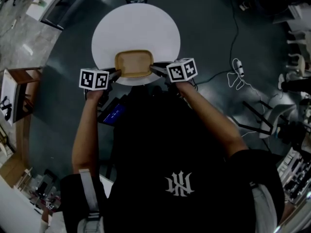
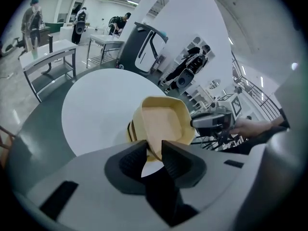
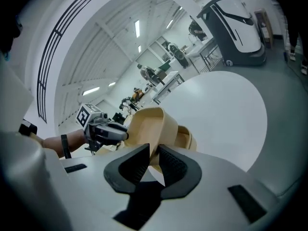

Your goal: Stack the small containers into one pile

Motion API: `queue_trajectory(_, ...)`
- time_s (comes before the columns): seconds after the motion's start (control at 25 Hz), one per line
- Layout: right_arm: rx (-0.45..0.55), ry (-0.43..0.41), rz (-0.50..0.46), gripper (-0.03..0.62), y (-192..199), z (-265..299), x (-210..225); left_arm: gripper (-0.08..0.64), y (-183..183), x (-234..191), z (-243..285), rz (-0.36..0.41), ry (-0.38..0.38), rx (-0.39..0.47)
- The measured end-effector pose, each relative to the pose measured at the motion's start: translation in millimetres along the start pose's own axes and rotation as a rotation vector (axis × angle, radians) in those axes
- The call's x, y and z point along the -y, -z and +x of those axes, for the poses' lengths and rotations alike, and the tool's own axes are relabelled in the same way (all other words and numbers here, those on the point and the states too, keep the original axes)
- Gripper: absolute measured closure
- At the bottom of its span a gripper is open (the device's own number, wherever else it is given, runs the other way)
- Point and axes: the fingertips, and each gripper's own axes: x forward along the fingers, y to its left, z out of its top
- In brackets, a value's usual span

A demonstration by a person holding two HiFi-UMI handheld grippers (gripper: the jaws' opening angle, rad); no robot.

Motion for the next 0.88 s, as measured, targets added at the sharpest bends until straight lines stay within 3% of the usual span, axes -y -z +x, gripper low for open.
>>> queue_trajectory(0.28,-0.045,0.023,0.105,0.509,20,4,25,0.463,12,3,19,-0.044,0.069,-0.05)
queue_trajectory(0.6,-0.084,0.052,0.123,0.509,29,6,31,0.463,29,2,29,-0.084,0.101,-0.093)
queue_trajectory(0.88,-0.133,0.086,0.082,0.508,34,9,36,0.46,32,-2,35,-0.026,0.064,-0.119)
